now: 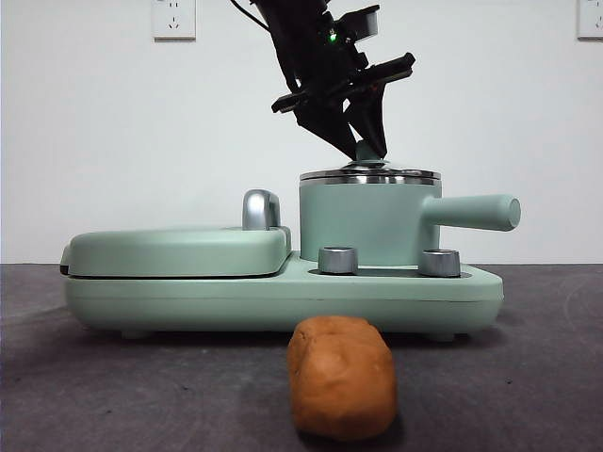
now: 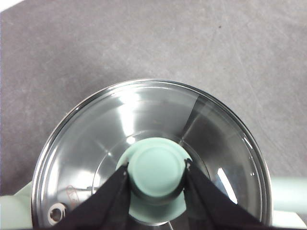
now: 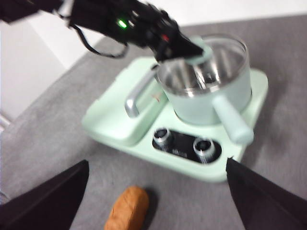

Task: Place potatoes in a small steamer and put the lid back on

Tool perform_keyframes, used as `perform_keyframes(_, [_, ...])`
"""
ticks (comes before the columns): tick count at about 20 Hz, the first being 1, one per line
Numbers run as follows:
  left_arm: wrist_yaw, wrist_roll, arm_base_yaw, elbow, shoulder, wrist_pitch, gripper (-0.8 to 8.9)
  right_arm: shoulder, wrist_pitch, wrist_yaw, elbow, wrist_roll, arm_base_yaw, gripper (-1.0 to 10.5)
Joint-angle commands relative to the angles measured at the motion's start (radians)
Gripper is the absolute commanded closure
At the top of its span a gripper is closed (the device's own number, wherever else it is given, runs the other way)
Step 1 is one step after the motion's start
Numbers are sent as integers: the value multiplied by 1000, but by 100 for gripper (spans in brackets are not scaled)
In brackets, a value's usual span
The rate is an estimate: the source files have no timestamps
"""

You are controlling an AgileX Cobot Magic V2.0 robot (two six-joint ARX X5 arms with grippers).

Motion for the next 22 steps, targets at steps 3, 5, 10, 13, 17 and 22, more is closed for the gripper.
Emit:
perform_keyframes(3, [-6, 8, -3, 165, 17, -71, 804, 85, -63, 22, 32, 7, 40, 489])
perform_keyframes(5, [-6, 7, 1, 230, 17, -108, 804, 126, -73, 54, 53, 14, 92, 489])
perform_keyframes(10, [-6, 7, 33, 313, -7, -179, 804, 256, -111, 225, 121, 82, 301, 489])
perform_keyframes(13, [-6, 6, 78, 313, -47, -254, 804, 343, -108, 344, 148, 150, 471, 489])
perform_keyframes(17, [-5, 5, 137, 313, -95, -323, 804, 461, -87, 466, 154, 227, 660, 481])
perform_keyframes(22, [-5, 2, 220, 313, -167, -401, 804, 671, 11, 549, 154, 307, 838, 398])
